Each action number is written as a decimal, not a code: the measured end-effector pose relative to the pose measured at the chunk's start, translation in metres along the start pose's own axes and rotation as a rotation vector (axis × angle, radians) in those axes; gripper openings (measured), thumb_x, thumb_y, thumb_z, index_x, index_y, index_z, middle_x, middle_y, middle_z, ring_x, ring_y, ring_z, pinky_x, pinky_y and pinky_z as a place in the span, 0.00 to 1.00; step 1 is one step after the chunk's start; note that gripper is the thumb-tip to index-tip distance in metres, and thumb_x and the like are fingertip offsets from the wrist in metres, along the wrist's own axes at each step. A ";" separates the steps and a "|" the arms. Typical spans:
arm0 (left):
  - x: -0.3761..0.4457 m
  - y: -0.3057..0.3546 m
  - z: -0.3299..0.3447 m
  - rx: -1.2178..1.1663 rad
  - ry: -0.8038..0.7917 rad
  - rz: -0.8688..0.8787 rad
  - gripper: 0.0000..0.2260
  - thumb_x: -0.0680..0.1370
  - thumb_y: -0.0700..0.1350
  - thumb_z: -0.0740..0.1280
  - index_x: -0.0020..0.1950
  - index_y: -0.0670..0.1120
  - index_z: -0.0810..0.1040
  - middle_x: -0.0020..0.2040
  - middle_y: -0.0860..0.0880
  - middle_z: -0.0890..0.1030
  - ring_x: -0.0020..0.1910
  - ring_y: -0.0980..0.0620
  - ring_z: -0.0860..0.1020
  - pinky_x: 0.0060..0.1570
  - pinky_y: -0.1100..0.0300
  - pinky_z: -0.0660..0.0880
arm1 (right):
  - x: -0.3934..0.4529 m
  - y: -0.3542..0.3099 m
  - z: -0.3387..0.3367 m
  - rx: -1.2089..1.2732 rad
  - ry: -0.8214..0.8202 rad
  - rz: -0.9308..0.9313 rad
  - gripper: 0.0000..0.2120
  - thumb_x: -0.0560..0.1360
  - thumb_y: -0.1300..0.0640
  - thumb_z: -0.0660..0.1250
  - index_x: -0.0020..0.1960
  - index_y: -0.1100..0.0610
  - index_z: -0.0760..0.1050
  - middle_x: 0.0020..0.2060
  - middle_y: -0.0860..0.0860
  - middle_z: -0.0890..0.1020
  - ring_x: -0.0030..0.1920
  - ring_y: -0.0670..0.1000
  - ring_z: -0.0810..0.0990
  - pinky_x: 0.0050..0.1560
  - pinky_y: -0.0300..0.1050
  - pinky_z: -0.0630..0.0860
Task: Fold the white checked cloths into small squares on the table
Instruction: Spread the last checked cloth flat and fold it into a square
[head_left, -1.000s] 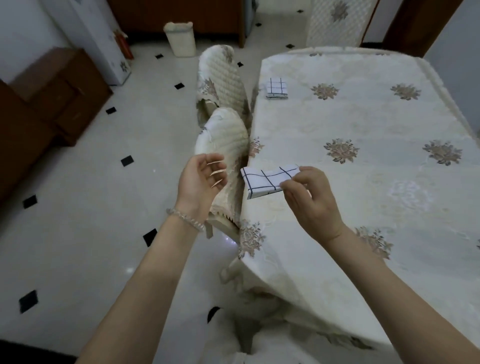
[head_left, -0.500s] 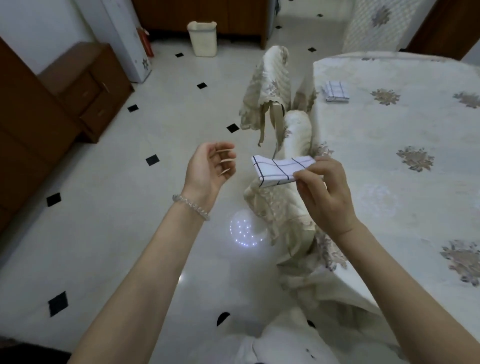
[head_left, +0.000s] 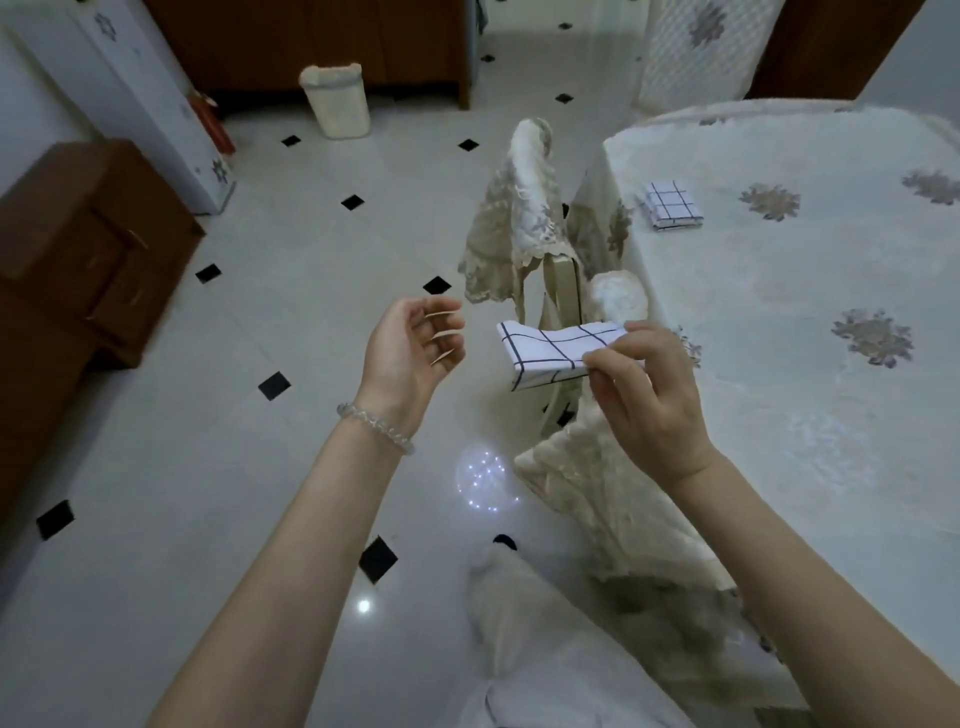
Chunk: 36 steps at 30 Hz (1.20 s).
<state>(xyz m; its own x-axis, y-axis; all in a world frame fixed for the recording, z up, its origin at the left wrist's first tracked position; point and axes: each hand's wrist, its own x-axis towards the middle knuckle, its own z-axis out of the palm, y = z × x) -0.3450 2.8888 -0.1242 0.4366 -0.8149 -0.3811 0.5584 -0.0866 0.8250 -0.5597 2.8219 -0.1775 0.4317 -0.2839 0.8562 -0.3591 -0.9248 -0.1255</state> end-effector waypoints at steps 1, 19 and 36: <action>0.018 0.009 0.003 0.011 -0.012 0.003 0.13 0.78 0.44 0.55 0.42 0.42 0.77 0.33 0.48 0.75 0.31 0.52 0.71 0.37 0.61 0.70 | 0.009 0.011 0.013 -0.003 0.013 0.001 0.12 0.73 0.72 0.67 0.53 0.61 0.72 0.45 0.54 0.70 0.44 0.56 0.71 0.62 0.52 0.72; 0.332 0.117 0.083 0.165 -0.316 -0.175 0.12 0.78 0.42 0.55 0.43 0.41 0.76 0.32 0.49 0.75 0.29 0.54 0.71 0.35 0.62 0.70 | 0.135 0.171 0.184 -0.271 0.036 0.227 0.14 0.71 0.72 0.68 0.53 0.61 0.72 0.45 0.54 0.70 0.45 0.58 0.72 0.59 0.53 0.73; 0.527 0.136 0.217 0.435 -0.851 -0.421 0.11 0.78 0.41 0.57 0.41 0.41 0.77 0.30 0.49 0.76 0.28 0.54 0.72 0.33 0.64 0.71 | 0.184 0.256 0.261 -0.786 0.149 0.630 0.04 0.80 0.63 0.61 0.53 0.60 0.72 0.46 0.53 0.70 0.48 0.58 0.72 0.58 0.50 0.72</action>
<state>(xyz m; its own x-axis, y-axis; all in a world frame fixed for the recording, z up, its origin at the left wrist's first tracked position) -0.1923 2.3232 -0.1220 -0.4698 -0.7908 -0.3922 0.1745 -0.5187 0.8369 -0.3559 2.4667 -0.1827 -0.1122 -0.5774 0.8087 -0.9507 -0.1744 -0.2564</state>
